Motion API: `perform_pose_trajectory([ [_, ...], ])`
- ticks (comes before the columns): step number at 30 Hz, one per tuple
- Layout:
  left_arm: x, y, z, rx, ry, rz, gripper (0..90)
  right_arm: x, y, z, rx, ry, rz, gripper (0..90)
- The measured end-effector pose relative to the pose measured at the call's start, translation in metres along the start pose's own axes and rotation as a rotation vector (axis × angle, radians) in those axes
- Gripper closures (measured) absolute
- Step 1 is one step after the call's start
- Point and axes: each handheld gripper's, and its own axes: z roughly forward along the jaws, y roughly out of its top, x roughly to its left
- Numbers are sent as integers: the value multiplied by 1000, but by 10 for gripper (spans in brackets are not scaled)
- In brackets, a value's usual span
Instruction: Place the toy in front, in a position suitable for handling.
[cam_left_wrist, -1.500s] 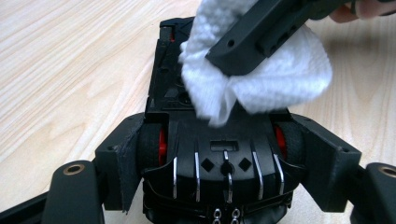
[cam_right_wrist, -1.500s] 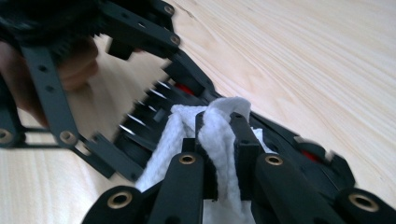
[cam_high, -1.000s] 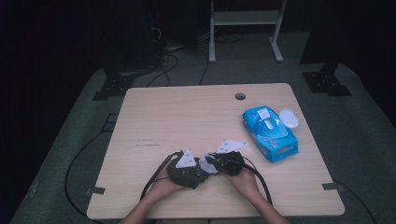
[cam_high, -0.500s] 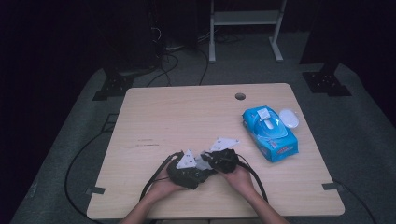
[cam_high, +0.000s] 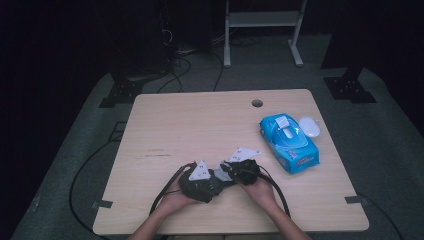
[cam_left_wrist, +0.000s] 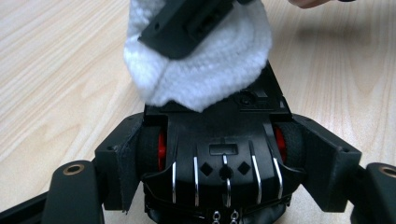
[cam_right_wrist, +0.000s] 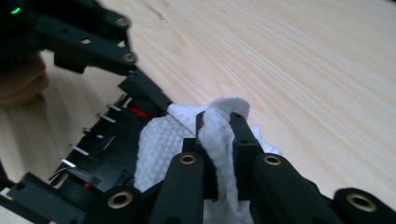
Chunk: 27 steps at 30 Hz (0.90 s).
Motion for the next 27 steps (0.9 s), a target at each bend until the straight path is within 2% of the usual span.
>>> perform_pose_trajectory([
  [2, 0, 0, 0, -1, 4, 6, 250, 3, 2, 0, 13, -15, -41, 845],
  [3, 0, 0, 0, -2, 3, 6, 250, 1, 1, -2, 16, -16, -37, 845],
  [5, 0, 0, -1, -11, 1, -1, 250, -9, -4, -5, 32, -52, -20, 845],
  [7, 0, 0, -1, -9, 0, 3, 250, -20, -11, -10, 37, -82, 19, 846],
  [9, 1, 0, 0, -5, -3, 8, 250, -26, -14, -13, 33, -73, 74, 846],
  [10, 1, 0, 0, -7, -4, 0, 250, -24, -15, -13, 25, -73, 79, 846],
  [11, 1, 0, 0, 4, -3, 6, 250, -21, -14, -13, 20, -65, 73, 846],
  [13, 1, -1, 1, 17, 4, 16, 251, -14, -10, -10, 9, -16, 59, 846],
  [14, 0, -1, 1, 22, 7, 17, 251, -8, -6, -8, 3, -7, 22, 846],
  [16, 0, -2, 1, 24, 9, 19, 251, -2, -3, -7, 9, -1, -7, 845],
  [18, 1, -1, 0, 16, 8, 16, 251, -6, -5, -9, 14, -5, -6, 846],
  [21, 1, -1, 0, 10, 4, 13, 251, -20, -14, -17, 42, -45, 27, 846],
  [24, 1, -2, 1, 20, 6, 13, 252, -24, -20, -26, 46, -46, 38, 846],
  [25, 1, -2, 1, 26, 6, 14, 252, -23, -20, -28, 44, -37, 44, 846],
  [27, 1, -2, 1, 30, 6, 15, 252, -17, -21, -30, 29, 15, 37, 845],
])
